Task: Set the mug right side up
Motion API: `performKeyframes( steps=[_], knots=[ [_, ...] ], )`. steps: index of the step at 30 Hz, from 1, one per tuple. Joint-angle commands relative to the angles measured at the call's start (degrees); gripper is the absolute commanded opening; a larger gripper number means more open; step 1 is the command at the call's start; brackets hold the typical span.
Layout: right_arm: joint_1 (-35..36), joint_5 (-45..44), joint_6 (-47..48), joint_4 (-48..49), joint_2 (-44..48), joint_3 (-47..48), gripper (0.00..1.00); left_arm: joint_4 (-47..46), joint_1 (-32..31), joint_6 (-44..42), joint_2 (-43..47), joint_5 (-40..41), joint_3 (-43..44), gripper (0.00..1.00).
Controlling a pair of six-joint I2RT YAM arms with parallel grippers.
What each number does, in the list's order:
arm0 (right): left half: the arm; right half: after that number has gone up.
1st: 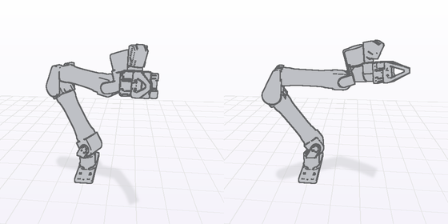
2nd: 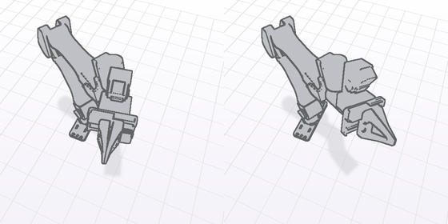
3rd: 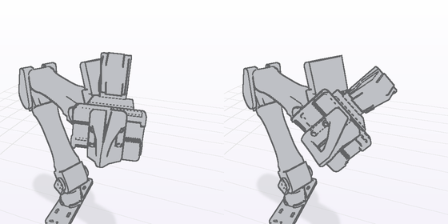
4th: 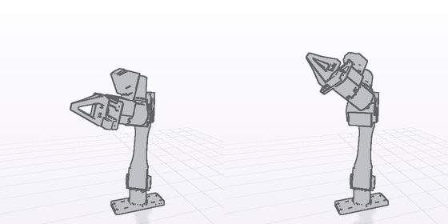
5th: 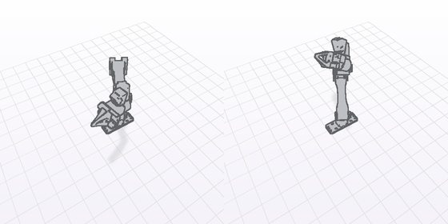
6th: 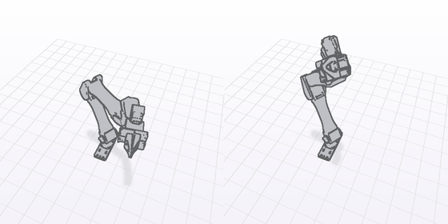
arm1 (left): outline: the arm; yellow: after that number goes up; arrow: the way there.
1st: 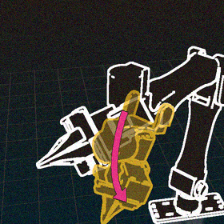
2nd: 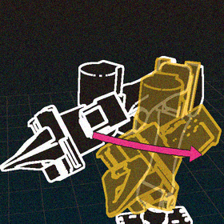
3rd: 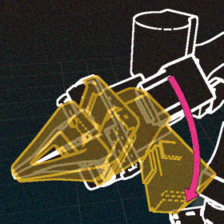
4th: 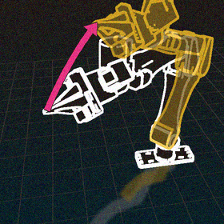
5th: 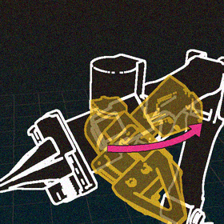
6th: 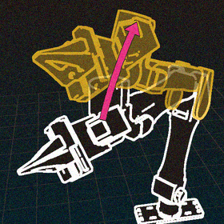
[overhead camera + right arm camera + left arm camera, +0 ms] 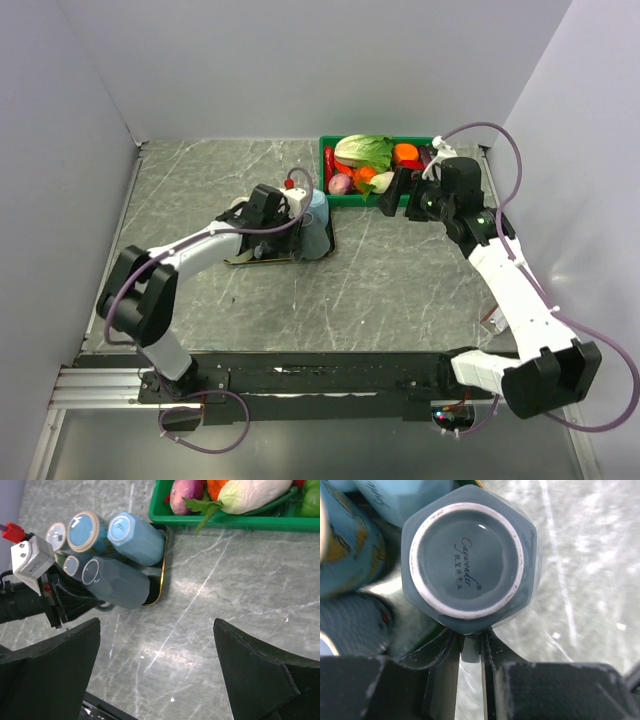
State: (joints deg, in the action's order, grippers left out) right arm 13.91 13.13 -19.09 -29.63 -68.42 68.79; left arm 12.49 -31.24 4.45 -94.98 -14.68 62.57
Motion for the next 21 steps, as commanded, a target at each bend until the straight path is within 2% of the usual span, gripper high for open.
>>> performKeyframes(
  steps=[1, 7, 9, 12, 15, 21],
  knots=[
    [0.4, 2.2, -2.1, 2.2, 4.0, -0.8, 1.0, -2.8, -1.2, 6.6, 10.5, -3.8, 2.1, 0.01],
    [0.4, 13.1, -4.4, 5.6, 6.0, 0.6, 1.0, -2.5, -1.1, 13.8, 18.6, -6.5, 9.5, 0.01],
    [0.7, 12.2, -7.3, 9.2, 8.1, -0.1, 0.98, -4.2, -1.1, 17.3, 20.3, -4.8, 11.2, 0.01],
    [0.7, 12.3, -11.8, 17.7, 10.8, -6.2, 0.98, -6.4, -1.0, 22.8, 20.3, -3.1, 16.3, 0.01],
    [1.6, 15.9, -15.8, 23.4, 10.9, -8.0, 0.97, -7.5, -0.9, 28.4, 19.1, -1.0, 20.6, 0.01],
    [5.2, 19.8, -19.2, 32.6, 7.4, -6.0, 0.96, -11.3, -0.5, 36.1, 18.8, -2.6, 26.4, 0.01]
  ],
)
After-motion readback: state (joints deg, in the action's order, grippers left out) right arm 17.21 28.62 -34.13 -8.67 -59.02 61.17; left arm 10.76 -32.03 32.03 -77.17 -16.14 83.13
